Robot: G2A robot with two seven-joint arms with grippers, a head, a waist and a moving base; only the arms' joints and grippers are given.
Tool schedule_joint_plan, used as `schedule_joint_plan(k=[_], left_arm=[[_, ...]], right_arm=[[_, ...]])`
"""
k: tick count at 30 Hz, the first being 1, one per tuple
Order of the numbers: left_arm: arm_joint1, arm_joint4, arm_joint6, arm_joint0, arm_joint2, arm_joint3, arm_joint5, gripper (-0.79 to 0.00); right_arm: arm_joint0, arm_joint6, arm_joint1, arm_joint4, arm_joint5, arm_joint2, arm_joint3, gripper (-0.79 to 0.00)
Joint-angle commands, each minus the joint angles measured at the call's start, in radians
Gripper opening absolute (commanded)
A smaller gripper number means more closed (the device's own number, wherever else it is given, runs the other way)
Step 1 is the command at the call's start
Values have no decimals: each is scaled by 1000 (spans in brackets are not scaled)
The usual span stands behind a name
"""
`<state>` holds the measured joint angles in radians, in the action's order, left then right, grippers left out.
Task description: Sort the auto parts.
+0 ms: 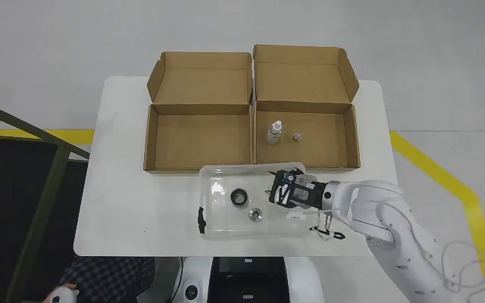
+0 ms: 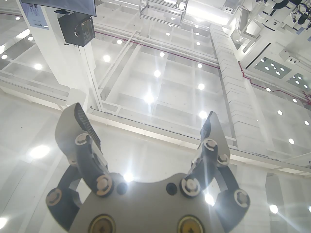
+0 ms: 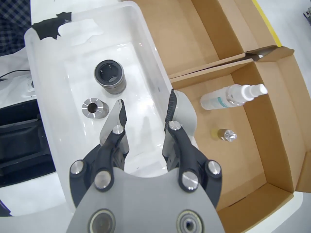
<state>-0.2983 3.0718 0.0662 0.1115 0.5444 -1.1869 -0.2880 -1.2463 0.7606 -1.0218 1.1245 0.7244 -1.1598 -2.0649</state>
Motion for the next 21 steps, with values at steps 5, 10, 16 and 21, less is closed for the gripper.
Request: schedule_joint_plan(k=[5,10,16,21], left_arm=[[0,0,0,0,0,0,0,0],[0,0,0,0,0,0,0,0],[0,0,0,0,0,0,0,0],[0,0,0,0,0,0,0,0]], right_arm=[[3,18,1,-12,47,46,23,-462],[16,45,1,-38,78,84,52,-456],[39,85,1,-75,89,122,83,-453],[66,104,-1,-108,90,145,117,-449]])
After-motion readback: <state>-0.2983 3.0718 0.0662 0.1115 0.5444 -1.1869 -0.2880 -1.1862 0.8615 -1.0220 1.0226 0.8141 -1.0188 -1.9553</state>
